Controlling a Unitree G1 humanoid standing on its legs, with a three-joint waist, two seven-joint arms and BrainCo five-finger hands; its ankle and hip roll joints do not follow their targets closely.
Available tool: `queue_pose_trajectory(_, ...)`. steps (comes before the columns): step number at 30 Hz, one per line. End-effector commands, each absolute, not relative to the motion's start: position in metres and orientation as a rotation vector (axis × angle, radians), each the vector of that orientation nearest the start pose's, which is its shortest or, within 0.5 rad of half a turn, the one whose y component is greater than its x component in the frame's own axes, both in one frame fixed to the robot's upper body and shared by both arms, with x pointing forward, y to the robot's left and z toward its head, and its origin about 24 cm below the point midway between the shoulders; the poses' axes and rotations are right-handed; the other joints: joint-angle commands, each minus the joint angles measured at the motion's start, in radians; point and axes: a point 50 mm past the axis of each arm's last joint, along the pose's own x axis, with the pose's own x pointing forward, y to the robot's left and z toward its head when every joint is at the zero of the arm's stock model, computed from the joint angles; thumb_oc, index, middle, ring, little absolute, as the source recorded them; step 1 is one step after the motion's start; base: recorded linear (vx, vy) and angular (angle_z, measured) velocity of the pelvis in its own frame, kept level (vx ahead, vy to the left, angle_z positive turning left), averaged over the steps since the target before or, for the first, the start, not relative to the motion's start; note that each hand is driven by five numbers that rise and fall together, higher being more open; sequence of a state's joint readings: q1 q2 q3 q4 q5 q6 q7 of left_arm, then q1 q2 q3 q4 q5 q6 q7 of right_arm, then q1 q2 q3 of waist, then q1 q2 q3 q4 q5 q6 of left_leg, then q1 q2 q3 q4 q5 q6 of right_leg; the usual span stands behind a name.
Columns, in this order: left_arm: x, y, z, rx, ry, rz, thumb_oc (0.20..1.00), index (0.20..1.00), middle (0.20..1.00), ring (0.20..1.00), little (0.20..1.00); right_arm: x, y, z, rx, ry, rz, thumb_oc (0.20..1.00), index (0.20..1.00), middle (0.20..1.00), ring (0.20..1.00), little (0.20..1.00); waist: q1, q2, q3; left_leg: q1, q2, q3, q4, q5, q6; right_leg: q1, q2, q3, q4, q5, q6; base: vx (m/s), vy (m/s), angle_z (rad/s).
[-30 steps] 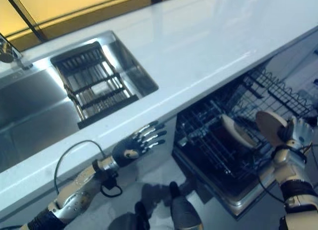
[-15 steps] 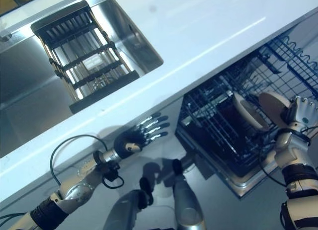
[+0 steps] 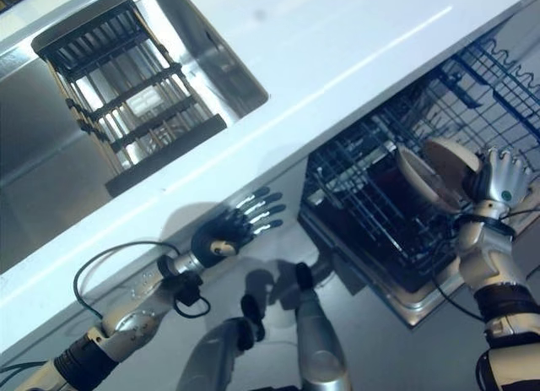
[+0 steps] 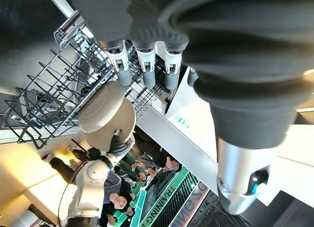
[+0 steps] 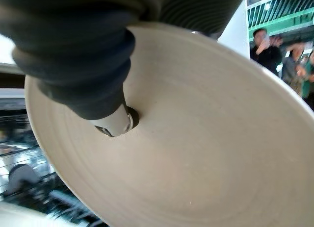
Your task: Pick up plates and place into dishwasher.
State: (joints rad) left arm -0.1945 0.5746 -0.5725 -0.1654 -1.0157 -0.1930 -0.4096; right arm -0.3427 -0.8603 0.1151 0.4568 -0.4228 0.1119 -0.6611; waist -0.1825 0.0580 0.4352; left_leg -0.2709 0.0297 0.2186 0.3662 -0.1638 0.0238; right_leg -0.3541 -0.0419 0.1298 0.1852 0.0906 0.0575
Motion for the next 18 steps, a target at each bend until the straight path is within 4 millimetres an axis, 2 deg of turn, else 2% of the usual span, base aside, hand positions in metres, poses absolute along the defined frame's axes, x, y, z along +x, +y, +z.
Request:
queue_pose_trajectory(1,0.226,0.109,0.103,-0.547,-0.248,-0.916,1.000,1.000,1.000,1.000,1.000,0.278,-0.337,0.158,-1.298,-0.317,-0.759,0.200,0.200,0.200,0.200,0.200,-0.037,-0.005,-0.052,-0.050,0.050,-0.093,0.009,0.075,-0.023,0.009,-0.029,-0.031,0.103,-0.066,-0.002,-0.01,0.120,0.01)
queue_pose_trajectory(4,0.227,0.109,0.101,-0.566,-0.265,-0.892,1.000,1.000,1.000,1.000,1.000,0.276,-0.324,0.156,-1.288,-0.350,-0.716,0.200,0.200,0.200,0.200,0.200,-0.054,0.010,-0.044,-0.041,0.042,-0.087,-0.012,0.084,-0.024,0.001,-0.026,-0.026,0.104,-0.067,-0.002,-0.02,0.107,-0.01)
queue_pose_trajectory(8,0.226,0.107,0.098,-0.587,-0.291,-0.872,1.000,1.000,1.000,1.000,1.000,0.270,-0.317,0.149,-1.305,-0.358,-0.676,0.200,0.200,0.200,0.200,0.200,-0.073,0.028,-0.043,-0.030,0.037,-0.077,-0.024,0.086,-0.022,-0.002,-0.026,-0.024,0.105,-0.072,-0.004,-0.01,0.109,-0.10)
queue_pose_trajectory(13,0.224,0.109,0.093,-0.616,-0.296,-0.845,1.000,1.000,1.000,1.000,1.000,0.262,-0.328,0.137,-1.305,-0.301,-0.703,0.200,0.200,0.200,0.200,0.200,-0.091,0.048,-0.051,0.004,0.036,-0.065,-0.035,0.081,-0.026,0.019,-0.028,-0.022,0.096,-0.079,-0.008,0.04,0.080,-0.10)
queue_pose_trajectory(18,0.218,0.113,0.086,-0.656,-0.285,-0.823,1.000,1.000,1.000,1.000,1.000,0.254,-0.334,0.140,-1.323,-0.317,-0.701,0.200,0.200,0.200,0.200,0.200,-0.106,0.056,-0.072,0.041,0.038,-0.048,-0.046,0.072,-0.026,0.042,-0.034,-0.018,0.085,-0.083,-0.006,0.05,0.061,-0.09)
